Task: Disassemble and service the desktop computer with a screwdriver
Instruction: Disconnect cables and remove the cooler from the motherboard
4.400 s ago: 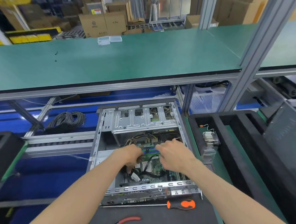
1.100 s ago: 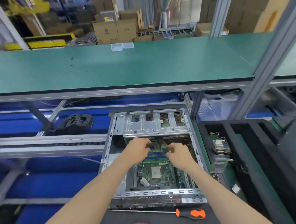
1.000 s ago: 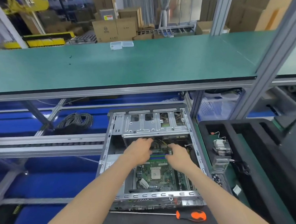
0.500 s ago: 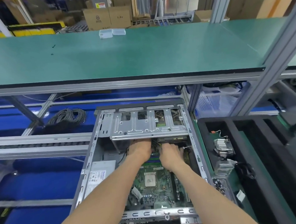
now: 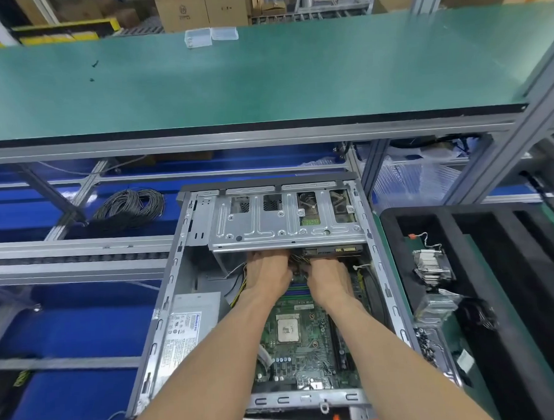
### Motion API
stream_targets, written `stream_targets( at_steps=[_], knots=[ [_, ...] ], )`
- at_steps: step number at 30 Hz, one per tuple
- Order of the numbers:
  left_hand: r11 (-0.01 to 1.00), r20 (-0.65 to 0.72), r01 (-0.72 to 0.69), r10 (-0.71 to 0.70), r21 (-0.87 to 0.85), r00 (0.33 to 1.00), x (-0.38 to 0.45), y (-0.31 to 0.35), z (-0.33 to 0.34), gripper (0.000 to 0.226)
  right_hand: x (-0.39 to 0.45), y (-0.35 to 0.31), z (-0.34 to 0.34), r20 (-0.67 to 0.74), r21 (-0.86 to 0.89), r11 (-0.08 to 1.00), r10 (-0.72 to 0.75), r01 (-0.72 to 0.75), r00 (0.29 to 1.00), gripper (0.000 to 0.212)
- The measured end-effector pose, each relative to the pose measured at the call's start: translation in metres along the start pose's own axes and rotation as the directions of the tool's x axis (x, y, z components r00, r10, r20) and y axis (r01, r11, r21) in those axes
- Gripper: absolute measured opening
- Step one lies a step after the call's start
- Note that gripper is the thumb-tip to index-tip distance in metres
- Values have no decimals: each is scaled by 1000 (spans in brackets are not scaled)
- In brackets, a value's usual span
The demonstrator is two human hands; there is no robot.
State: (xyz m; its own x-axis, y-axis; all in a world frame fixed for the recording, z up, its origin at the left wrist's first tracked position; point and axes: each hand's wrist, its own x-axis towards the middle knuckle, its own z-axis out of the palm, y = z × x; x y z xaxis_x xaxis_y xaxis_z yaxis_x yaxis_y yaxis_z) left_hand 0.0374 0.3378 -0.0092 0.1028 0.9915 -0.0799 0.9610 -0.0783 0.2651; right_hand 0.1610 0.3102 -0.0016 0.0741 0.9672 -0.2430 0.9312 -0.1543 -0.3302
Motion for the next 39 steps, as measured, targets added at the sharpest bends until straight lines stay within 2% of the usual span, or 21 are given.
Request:
stream_targets(
  at_steps=[3,8,12,16,20,24,28,31,37,39],
  knots=[
    [999,-37,-11,9,-43,999,-4,3,-1,26,-3,-1,-2,-13,-22,1000,4,-4,1000,20],
    [1000,-23,17,-16,22,1000,-5,1,-9,22,-3,-1,0,-25,-28,999,-16,16,1000,24],
    [986,-61,134,-128,101,990,-4,-5,-18,25,-1,1,2,-44,-31,999,-23,22,999,22],
    [950,-6,241,-245,201,970,-5,-10,-21,31,1,2,3,-58,-51,998,-45,42,997,23],
    [947,6,269,-274,174,962,-6,-9,-20,40,-1,2,4,-72,-74,996,-59,54,996,21],
    [948,25,276,-283,162,959,-6,-7,-20,36,-1,3,4,-58,-174,979,-118,106,991,43],
    [949,23,272,-279,162,960,-6,-7,-19,31,1,3,4,-48,-289,939,-210,188,976,24],
    [951,32,277,-284,138,958,-5,-7,-20,25,1,4,2,-30,-335,910,-269,244,963,25],
    [957,24,280,-282,72,959,-4,-8,-18,18,-2,2,2,-28,-308,930,-223,203,974,25],
    [958,23,283,-285,52,958,-3,-9,-17,18,-1,3,3,-18,-346,911,-246,225,969,28]
  ],
)
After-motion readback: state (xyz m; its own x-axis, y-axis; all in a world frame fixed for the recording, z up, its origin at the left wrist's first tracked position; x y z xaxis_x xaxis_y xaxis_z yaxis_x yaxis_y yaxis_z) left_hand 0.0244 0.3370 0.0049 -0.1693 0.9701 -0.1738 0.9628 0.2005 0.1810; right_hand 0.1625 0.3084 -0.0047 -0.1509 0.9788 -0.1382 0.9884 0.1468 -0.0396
